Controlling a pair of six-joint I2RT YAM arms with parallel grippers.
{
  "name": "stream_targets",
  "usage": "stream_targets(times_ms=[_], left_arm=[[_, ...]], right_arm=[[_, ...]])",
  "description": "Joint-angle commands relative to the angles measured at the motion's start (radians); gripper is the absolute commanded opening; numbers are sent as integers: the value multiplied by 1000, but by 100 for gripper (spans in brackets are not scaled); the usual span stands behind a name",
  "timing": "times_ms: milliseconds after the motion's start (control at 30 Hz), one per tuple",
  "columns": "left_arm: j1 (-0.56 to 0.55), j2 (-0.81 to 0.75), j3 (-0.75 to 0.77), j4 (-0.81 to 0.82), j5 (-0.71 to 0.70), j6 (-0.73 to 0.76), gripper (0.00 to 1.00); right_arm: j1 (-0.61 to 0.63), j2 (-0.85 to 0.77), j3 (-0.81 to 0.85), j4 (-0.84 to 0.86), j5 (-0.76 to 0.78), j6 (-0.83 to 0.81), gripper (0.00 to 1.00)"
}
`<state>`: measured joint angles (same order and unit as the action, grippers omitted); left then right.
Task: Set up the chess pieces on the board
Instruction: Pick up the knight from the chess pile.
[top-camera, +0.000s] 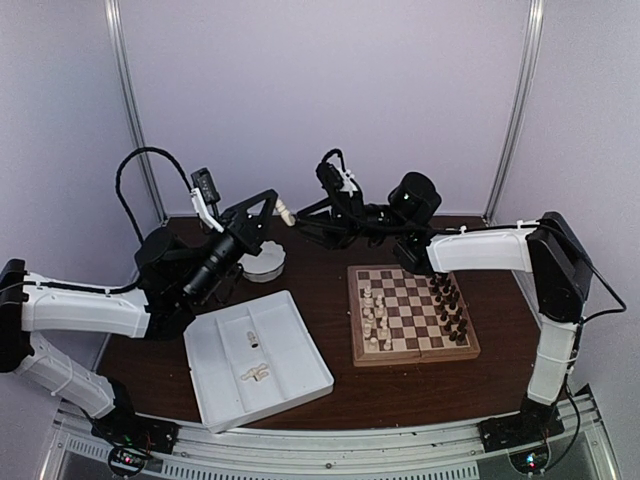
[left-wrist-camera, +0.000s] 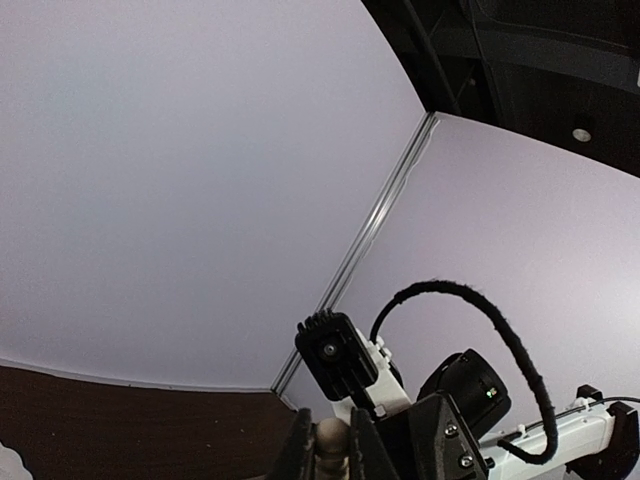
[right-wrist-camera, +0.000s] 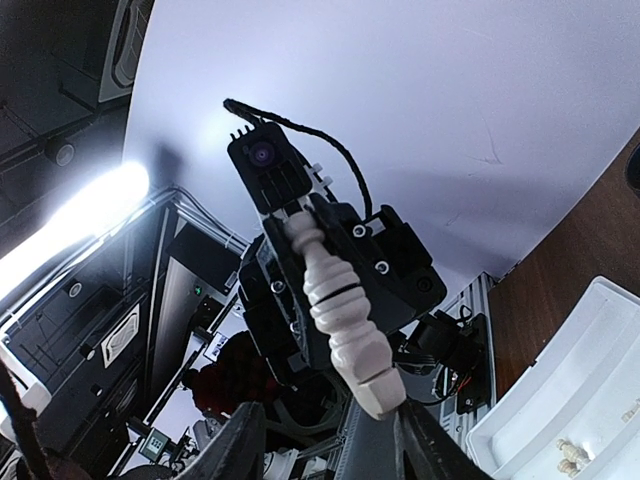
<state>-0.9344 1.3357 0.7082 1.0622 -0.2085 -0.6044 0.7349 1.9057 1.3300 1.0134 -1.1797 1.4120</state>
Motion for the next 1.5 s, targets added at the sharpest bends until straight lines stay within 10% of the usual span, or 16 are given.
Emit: stream_targets(times_ms=[0,600,1167,1467], left_arm=[[15,15,4,81,18,-40,0],[24,91,49,119,126,-107,0],[25,107,28,137,90,-92,0],[25,103,2,116,99,-98,0]], right_arm=[[4,-46,-15,7,-31,-40,45],[-23,-59,-16,-81,-30,-104,48],[-47,-107,-38,-113,-25,-151,21],[-91,-136,-22,-429,-22,-403,8]])
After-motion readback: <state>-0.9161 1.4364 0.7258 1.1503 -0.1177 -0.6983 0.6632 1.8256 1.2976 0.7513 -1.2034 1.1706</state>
